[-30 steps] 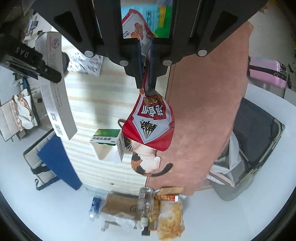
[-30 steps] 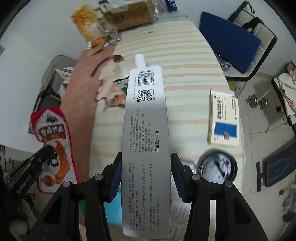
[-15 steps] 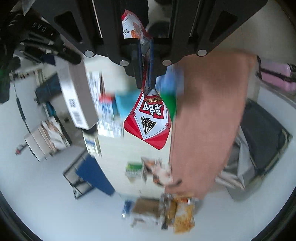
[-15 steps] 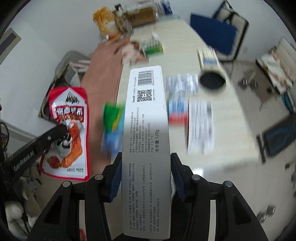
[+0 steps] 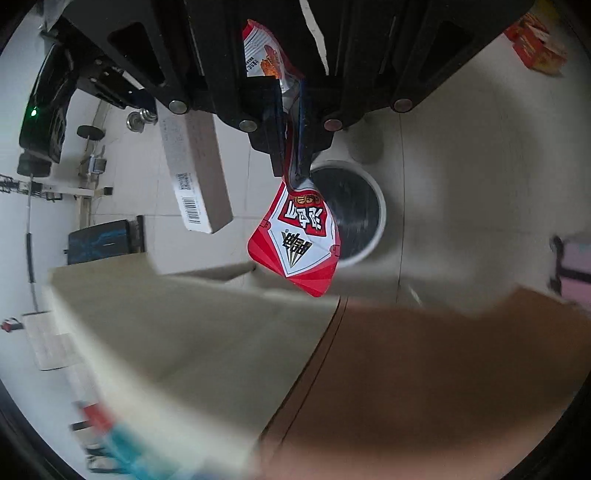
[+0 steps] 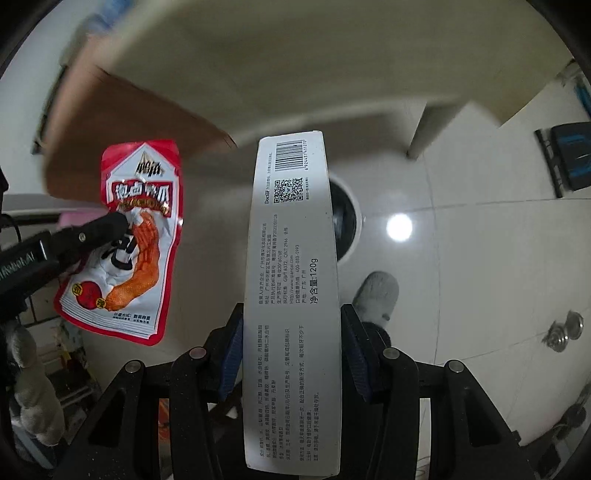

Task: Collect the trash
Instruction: 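Open both tools over the trash bin, dropping packet and box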

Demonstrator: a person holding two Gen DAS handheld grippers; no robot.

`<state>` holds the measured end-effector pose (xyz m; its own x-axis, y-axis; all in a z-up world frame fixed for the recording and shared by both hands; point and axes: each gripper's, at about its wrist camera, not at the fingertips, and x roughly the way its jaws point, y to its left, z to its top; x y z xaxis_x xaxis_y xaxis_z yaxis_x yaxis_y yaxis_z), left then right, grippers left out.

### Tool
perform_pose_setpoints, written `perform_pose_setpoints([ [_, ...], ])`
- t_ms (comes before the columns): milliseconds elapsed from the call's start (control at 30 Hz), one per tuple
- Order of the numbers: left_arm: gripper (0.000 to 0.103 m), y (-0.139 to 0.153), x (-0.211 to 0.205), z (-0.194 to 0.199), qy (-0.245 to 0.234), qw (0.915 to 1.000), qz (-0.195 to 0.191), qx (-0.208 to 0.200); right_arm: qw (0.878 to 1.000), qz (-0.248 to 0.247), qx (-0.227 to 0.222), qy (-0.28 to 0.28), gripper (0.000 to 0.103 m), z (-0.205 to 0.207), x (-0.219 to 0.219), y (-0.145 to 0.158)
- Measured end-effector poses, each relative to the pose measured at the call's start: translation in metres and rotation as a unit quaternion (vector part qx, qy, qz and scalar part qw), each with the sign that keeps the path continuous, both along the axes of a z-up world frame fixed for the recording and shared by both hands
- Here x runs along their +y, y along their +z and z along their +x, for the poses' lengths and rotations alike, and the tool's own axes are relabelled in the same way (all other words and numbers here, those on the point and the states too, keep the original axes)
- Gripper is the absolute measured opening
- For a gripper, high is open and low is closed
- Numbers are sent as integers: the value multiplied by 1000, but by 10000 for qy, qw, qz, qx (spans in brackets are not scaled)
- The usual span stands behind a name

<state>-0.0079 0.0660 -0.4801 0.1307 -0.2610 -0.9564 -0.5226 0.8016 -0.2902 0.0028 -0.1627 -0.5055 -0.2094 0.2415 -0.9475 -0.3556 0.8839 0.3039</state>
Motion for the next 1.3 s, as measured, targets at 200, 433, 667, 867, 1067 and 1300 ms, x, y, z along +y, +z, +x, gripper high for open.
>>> perform_pose_setpoints([
  [200, 5, -155, 4, 13, 151, 9977, -251, 609, 9989, -114, 413, 184, 53, 10, 14, -149],
  [433, 78, -243, 6, 10, 139, 9951, 172, 961, 9972, -402, 518, 356, 94, 26, 18, -254],
  [667, 101, -240, 11, -12, -31, 9897, 837, 1165, 9925, -1170, -71, 347, 103, 30, 20, -258],
  [867, 102, -220, 11, -26, -125, 9863, 1088, 1234, 9895, -1401, -250, 260, 103, 32, 34, -231],
  [1067, 102, -184, 8, -34, -104, 9866, 1126, 1178, 9898, -1369, -352, 156, 103, 32, 35, -190],
  [1300, 102, -114, 1, -43, -146, 9881, 1168, 990, 9894, -1295, -620, 200, 102, 23, 37, -100],
])
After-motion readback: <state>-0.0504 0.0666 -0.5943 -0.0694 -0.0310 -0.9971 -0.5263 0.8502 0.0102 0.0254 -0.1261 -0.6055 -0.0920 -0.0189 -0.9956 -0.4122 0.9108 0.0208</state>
